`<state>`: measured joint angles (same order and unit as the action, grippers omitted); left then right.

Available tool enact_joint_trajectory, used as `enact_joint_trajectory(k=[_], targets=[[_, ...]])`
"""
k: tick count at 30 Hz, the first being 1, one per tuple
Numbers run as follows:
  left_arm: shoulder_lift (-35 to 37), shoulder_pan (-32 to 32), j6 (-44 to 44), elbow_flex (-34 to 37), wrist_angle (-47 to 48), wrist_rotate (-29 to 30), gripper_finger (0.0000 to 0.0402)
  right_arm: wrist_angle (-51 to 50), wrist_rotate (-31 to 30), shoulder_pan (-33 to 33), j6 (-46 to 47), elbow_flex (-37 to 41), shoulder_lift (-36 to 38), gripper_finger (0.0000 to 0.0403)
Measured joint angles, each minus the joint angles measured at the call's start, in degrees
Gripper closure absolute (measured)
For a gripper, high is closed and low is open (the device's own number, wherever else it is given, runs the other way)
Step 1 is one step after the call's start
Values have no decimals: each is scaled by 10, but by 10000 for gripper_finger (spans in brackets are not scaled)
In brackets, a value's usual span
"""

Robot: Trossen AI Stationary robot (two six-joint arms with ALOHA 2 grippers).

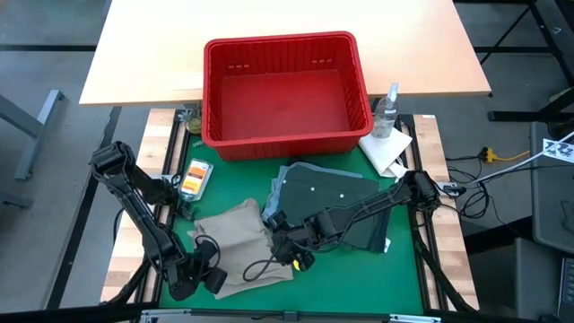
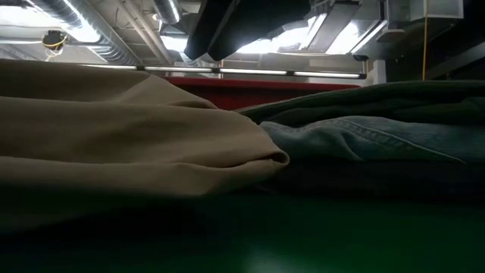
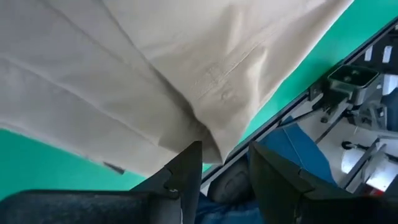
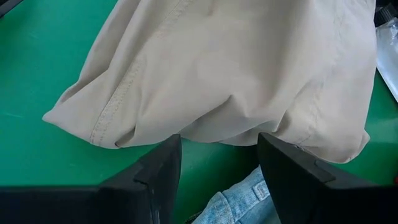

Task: Fold laundry
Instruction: Fold the beige shorts

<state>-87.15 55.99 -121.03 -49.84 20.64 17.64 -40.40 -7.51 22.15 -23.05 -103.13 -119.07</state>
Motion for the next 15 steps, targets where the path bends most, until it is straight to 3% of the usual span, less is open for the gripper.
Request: enact_joint_trajectory(k=[15], targets=[[-51,-16,33,0,-52,0,289,0,0,0,2,0,0,191]])
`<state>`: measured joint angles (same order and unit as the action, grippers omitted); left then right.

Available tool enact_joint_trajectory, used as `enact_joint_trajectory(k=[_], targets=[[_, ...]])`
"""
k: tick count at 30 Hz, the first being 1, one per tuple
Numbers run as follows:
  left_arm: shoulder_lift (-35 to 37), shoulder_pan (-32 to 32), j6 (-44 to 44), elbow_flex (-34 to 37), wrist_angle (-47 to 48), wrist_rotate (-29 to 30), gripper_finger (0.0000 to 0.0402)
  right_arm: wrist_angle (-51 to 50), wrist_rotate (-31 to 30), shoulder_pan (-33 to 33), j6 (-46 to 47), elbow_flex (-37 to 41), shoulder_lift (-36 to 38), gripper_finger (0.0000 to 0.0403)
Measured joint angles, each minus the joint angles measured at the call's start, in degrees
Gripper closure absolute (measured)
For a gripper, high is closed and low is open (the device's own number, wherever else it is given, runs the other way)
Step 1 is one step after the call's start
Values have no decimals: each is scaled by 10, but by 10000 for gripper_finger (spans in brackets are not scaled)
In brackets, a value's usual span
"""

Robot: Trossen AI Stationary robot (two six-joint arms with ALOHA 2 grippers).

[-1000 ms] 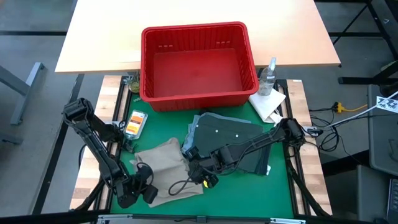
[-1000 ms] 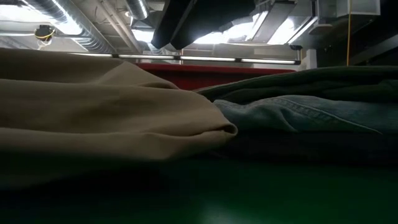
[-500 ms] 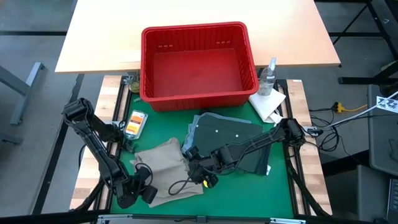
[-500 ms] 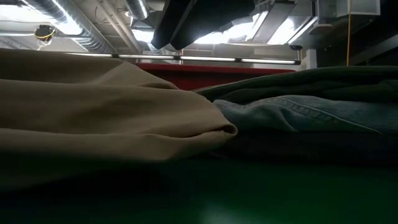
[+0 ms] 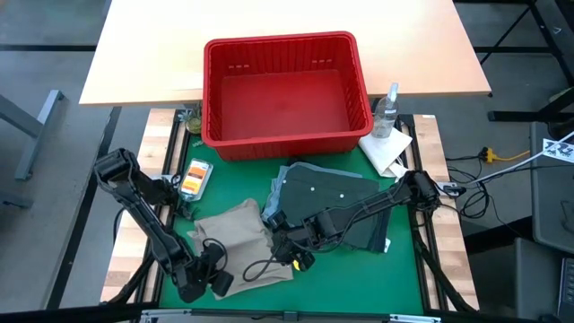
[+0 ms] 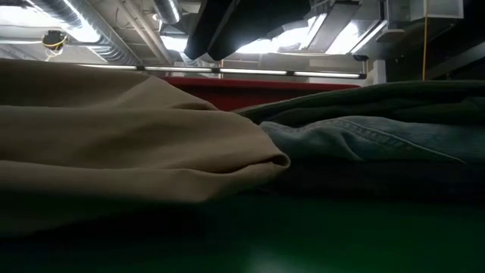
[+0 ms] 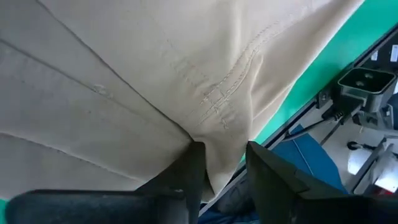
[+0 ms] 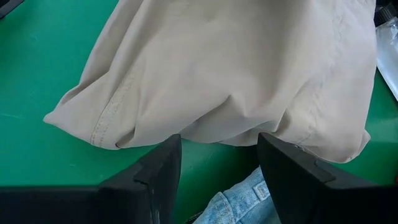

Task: Fold laundry
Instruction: Fold the beige shorts

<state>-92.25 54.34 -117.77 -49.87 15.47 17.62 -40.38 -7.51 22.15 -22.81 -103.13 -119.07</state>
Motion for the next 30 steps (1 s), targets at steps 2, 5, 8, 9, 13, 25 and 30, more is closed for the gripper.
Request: enact_joint_trajectory(k=[2,5,8,9,13,25,30], targets=[[0,4,14,0,-1,9,308,0,0,0,0,0,0,191],[1,11,24,0,-1,12,349,0,0,0,0,0,0,191],[3,22,26,-2,-1,12,390,0,0,0,0,0,0,191],[3,26,25,-5,-1,12,394,0,0,0,0,0,0,191],[3,38,25,-26,0,12,397,0,0,0,0,0,0,191],[3,54,25,-75,5,-15,398,54,0,0,0,0,0,191],[3,53,24,-75,9,-79,397,134,-11,0,-4,0,-21,191]])
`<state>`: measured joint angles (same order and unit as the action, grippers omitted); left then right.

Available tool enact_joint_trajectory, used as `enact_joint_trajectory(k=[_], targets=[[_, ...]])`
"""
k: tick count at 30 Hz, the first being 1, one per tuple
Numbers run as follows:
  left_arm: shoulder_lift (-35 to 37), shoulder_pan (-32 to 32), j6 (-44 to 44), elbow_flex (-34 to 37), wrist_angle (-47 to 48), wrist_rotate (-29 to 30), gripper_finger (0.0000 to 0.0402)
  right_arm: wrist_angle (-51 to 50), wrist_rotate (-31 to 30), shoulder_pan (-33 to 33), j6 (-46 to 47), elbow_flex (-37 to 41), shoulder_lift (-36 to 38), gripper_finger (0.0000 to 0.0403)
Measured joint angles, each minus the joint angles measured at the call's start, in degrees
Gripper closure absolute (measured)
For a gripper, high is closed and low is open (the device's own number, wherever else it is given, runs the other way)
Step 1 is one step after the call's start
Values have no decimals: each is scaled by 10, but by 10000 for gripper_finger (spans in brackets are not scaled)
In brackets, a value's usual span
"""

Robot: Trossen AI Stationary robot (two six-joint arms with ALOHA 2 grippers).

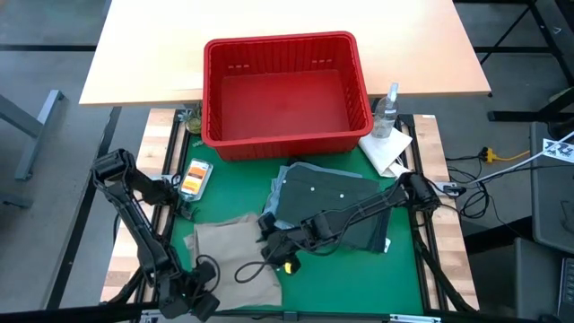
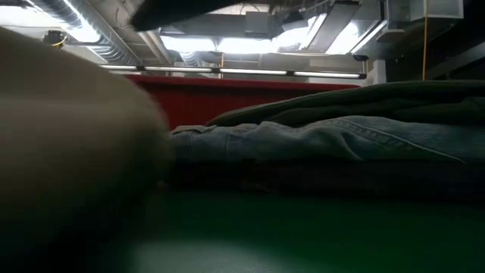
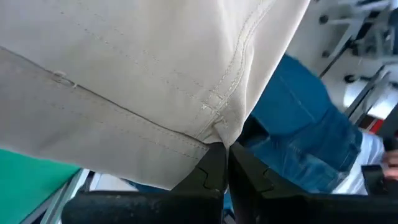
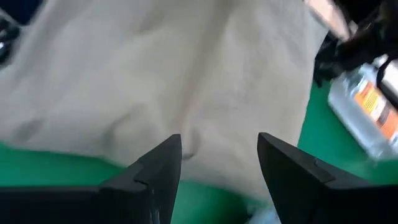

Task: Fold laundry
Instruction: Fold the beige shorts

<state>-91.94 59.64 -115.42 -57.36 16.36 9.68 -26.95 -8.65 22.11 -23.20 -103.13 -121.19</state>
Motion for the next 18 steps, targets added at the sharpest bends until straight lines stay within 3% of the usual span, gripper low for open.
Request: enact_joint_trajectory(k=[8,12,18], targets=[[0,3,1,0,14,-19,397,113,-38,-20,-57,0,-62,191],[0,10,16,0,18,-44,397,114,-38,-49,-53,0,-81,191],[-10,27,18,0,22,-62,394,108,13,-77,-38,0,-115,191]])
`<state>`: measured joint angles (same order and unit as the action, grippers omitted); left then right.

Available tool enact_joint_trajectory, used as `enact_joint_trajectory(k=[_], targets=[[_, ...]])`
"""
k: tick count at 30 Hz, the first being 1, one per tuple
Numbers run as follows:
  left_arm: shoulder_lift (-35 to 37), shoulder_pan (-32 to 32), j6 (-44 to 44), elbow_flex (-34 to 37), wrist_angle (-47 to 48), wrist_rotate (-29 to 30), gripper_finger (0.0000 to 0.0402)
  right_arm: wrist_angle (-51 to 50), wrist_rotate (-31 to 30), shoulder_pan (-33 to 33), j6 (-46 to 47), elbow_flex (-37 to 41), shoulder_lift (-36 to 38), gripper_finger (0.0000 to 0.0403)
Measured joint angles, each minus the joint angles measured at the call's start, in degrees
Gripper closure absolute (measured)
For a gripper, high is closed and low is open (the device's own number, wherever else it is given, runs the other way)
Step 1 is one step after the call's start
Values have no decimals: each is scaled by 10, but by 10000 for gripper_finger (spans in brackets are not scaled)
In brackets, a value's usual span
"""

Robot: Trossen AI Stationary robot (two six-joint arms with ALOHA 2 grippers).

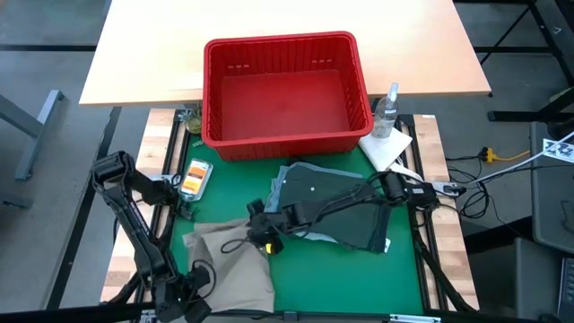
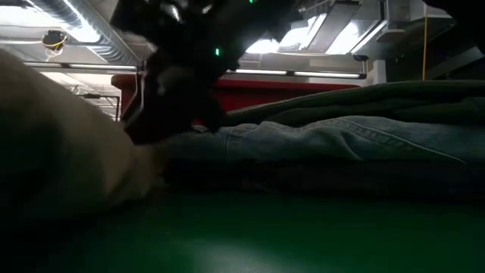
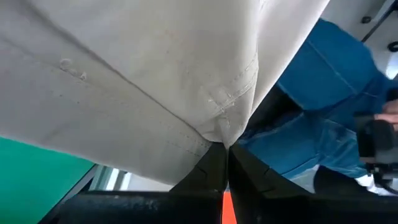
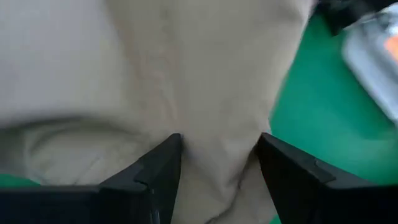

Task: Fold laundry
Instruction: Fold the beige shorts

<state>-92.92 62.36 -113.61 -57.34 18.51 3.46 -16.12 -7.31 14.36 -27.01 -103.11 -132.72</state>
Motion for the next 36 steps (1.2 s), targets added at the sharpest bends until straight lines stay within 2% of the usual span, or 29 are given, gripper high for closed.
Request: enact_joint_trajectory(k=[5,11,14,19,27,30,36], targets=[[-24,7,-2,0,-9,-9,366,-3,27,-6,13,0,-15,191],[-33,7,-2,0,-31,-12,308,0,29,-5,13,0,-12,191],[-34,5,-31,0,-33,-14,283,1,33,-5,13,0,-9,191],[-34,15,-20,0,-50,-6,271,1,51,-5,0,0,-9,191],[-34,71,-107,0,-63,89,273,1,55,-5,-5,0,-9,191],[-34,88,-109,0,-67,134,273,1,55,-5,-5,0,-9,191],[-34,90,-103,0,-57,184,273,-1,54,-5,-6,0,-3,191]])
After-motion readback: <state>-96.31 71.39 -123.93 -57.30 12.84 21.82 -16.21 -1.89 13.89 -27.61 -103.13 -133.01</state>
